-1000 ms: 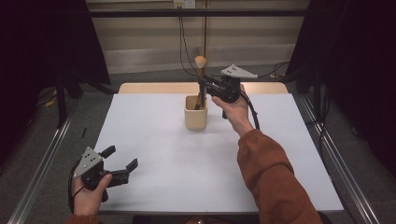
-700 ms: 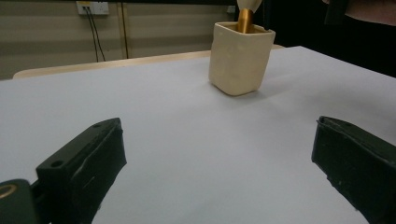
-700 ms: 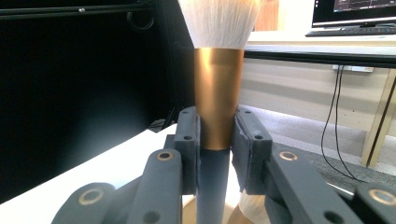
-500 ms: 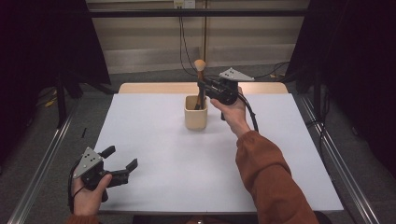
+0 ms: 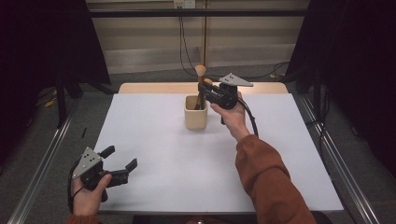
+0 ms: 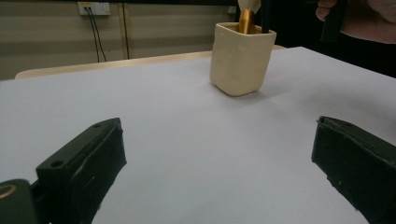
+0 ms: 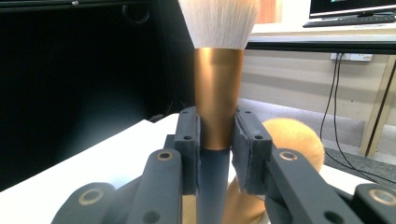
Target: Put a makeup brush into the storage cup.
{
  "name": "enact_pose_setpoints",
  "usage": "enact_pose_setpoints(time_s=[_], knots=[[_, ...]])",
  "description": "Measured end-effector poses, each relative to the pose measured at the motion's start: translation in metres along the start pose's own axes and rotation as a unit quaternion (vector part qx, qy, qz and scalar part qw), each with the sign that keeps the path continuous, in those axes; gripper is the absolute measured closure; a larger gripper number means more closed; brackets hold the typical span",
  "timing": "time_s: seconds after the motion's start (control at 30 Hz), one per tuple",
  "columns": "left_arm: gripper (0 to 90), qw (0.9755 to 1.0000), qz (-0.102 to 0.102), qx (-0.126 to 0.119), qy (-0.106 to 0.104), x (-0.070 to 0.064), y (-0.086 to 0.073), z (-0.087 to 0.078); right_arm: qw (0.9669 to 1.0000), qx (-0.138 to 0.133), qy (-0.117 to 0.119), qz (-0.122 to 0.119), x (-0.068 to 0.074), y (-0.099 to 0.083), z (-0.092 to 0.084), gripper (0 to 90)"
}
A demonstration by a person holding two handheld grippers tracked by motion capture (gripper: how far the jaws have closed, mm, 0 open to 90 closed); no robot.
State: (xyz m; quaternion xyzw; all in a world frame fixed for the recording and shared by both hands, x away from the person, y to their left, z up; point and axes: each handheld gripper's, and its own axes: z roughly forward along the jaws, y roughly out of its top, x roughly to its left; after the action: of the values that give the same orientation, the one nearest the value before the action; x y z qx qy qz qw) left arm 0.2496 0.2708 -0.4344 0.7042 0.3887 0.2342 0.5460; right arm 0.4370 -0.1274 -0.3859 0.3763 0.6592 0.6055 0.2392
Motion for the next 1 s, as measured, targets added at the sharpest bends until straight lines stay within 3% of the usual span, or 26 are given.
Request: enact_pose_setpoints(time_s=[1.0], knots=[[2.7, 1.0, 0.001, 0.002, -0.001, 0.0, 0.0, 0.001, 0.9996, 0.024, 0.0, 0.013, 0.002, -0.03, -0.002, 73.6]])
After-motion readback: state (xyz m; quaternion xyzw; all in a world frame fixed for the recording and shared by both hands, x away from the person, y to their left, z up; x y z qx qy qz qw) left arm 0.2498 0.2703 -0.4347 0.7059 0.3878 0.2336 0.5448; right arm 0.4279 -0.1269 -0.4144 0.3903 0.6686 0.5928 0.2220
